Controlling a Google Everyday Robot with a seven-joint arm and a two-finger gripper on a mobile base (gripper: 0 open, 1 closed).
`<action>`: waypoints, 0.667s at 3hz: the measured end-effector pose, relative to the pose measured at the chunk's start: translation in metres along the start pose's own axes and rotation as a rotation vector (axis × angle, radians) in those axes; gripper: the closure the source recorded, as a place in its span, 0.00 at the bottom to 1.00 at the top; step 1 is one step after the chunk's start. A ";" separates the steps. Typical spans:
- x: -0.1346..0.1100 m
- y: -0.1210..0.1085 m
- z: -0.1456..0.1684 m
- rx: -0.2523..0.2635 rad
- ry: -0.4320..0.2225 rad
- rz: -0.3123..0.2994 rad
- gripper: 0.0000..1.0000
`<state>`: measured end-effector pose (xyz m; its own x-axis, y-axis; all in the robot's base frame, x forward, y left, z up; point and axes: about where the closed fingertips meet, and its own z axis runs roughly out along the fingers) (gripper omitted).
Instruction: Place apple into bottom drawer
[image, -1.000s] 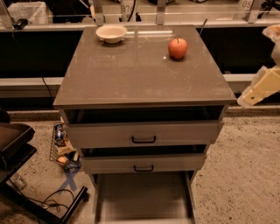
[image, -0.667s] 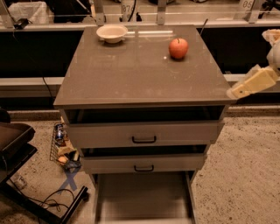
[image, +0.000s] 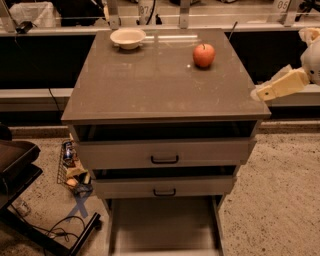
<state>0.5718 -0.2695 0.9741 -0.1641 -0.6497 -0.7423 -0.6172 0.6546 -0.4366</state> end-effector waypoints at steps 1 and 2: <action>-0.008 -0.007 0.027 0.000 -0.055 0.048 0.00; -0.020 -0.036 0.112 0.024 -0.153 0.163 0.00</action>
Offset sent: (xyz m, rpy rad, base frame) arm 0.1768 0.0483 -0.0429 0.3258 -0.0834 -0.0623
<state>0.6837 -0.2361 0.9476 -0.1399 -0.4697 -0.8717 -0.5733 0.7562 -0.3155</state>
